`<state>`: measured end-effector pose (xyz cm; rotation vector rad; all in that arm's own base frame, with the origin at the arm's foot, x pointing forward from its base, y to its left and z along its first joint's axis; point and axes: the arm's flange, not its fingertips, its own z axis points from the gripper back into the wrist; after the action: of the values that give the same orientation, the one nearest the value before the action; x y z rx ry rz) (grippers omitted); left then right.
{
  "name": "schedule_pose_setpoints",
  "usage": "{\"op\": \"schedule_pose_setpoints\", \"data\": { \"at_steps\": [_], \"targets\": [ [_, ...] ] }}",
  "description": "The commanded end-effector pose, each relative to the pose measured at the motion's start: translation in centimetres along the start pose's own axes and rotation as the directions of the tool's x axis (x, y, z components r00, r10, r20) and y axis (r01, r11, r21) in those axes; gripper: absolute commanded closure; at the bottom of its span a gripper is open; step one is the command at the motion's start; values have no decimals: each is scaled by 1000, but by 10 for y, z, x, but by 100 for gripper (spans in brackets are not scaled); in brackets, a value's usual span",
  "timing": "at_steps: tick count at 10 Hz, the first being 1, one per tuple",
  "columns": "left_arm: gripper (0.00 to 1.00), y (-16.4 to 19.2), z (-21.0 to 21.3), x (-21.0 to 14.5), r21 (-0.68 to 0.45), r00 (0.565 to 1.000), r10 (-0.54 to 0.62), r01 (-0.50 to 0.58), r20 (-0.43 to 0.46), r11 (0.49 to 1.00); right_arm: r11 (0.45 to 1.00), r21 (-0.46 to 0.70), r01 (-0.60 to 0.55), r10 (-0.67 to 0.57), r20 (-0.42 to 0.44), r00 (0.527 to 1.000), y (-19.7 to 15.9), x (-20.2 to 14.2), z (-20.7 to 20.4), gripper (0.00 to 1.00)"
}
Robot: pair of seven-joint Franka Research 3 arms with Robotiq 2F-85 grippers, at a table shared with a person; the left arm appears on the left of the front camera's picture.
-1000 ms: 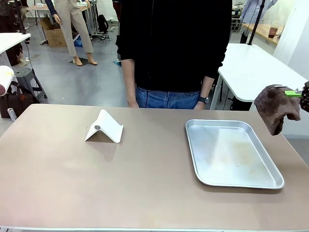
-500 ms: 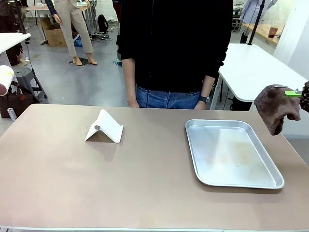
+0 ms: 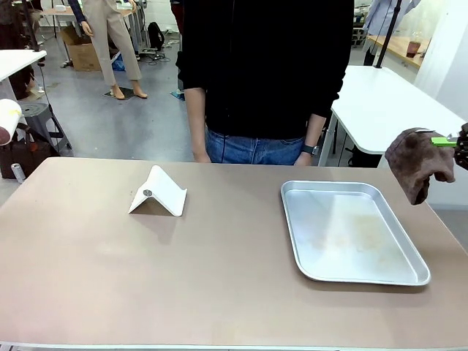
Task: Clean the surface of the table.
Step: Return the Lint Roller and towel to their original positions.
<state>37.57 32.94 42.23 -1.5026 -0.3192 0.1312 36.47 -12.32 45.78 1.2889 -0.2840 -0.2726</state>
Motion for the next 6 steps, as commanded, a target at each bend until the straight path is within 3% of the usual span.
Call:
{"op": "schedule_pose_setpoints", "data": {
  "at_steps": [1,6],
  "targets": [
    [78,-4,-4,-6,-2,1000,-3,3,6,1000,1000,5,-3,3,2,1000,4,-1,1,91],
    [78,-4,-4,-6,-2,1000,-3,3,6,1000,1000,5,-3,3,2,1000,4,-1,1,91]
  ]
}}
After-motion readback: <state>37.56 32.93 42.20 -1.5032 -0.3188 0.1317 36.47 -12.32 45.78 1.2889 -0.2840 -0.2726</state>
